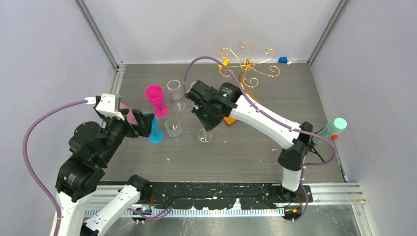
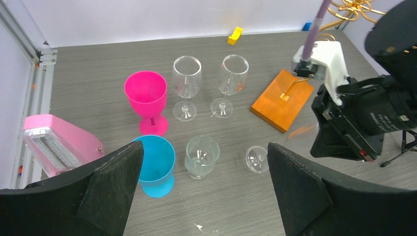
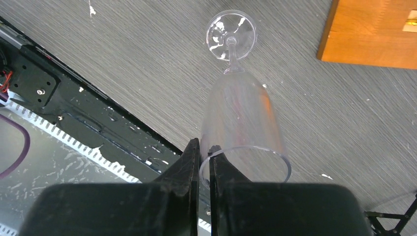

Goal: Take the wine glass off the wine glass rack

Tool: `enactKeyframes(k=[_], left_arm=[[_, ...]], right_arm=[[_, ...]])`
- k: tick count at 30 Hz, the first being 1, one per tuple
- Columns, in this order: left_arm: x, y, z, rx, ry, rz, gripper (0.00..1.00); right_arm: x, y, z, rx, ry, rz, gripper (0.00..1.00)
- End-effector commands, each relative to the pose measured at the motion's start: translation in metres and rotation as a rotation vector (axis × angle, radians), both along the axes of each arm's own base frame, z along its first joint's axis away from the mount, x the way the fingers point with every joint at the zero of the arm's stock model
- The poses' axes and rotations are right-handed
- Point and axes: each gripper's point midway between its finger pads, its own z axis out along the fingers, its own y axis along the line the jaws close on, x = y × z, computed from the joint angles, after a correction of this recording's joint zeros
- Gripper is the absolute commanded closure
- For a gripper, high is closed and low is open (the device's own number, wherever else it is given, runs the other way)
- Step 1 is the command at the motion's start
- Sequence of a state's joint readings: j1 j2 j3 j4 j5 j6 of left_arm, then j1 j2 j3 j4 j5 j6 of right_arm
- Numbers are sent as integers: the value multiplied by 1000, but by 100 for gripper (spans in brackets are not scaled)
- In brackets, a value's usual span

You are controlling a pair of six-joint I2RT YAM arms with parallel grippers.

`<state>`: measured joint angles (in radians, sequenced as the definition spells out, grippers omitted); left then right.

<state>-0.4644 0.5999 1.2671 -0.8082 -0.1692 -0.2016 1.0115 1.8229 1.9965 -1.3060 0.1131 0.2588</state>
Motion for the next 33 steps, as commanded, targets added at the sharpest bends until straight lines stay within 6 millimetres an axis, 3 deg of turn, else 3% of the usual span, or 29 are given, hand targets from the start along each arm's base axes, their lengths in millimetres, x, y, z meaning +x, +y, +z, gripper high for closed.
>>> enactKeyframes(k=[1, 17, 25, 33], left_arm=[[-5, 7, -1, 25, -21, 10, 0], [-9, 6, -17, 28, -17, -6, 0], [-6, 4, -20, 32, -15, -10, 0], [-4, 4, -19, 30, -20, -5, 0]], right_arm=[[3, 15, 5, 28, 38, 48, 100], [21, 33, -13, -33, 131, 70, 100], [34, 40, -21, -15, 133, 51, 87], [57, 50, -20, 35, 84, 23, 84]])
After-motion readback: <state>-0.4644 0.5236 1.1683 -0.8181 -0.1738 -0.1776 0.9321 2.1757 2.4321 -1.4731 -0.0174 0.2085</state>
